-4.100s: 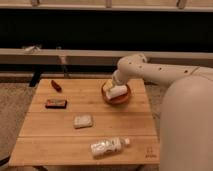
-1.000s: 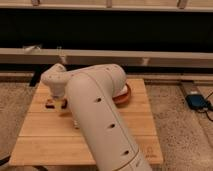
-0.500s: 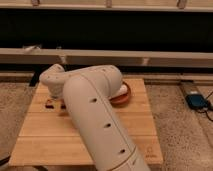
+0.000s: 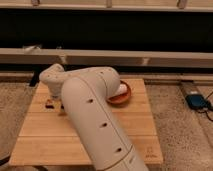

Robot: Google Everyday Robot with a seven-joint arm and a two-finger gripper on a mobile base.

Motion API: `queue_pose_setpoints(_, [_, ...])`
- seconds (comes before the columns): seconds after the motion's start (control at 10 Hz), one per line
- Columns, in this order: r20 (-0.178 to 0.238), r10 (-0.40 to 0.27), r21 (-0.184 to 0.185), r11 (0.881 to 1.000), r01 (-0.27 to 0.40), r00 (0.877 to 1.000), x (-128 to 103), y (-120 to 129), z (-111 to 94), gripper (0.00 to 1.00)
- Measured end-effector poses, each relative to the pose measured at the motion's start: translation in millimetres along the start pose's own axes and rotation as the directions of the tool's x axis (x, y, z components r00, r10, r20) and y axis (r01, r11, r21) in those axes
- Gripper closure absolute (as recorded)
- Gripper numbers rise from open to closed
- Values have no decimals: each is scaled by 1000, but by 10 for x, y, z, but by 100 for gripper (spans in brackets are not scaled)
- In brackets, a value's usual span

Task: Place the eraser on the white sponge

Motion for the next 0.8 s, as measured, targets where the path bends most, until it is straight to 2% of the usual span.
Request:
queue_pose_setpoints(0.3, [-12, 0, -14, 1000, -1, 1000, 3, -1, 45, 22])
queue_pose_setpoints(0.4, [-15, -3, -17, 1000, 3, 1000, 7, 11, 59, 24])
queue_pose_setpoints(0.6, [-17, -3, -19, 1000, 3, 1000, 42, 24, 51, 42])
queue_pose_setpoints(0.8, [-2, 1, -20, 1000, -1, 1000, 71, 46, -12, 64])
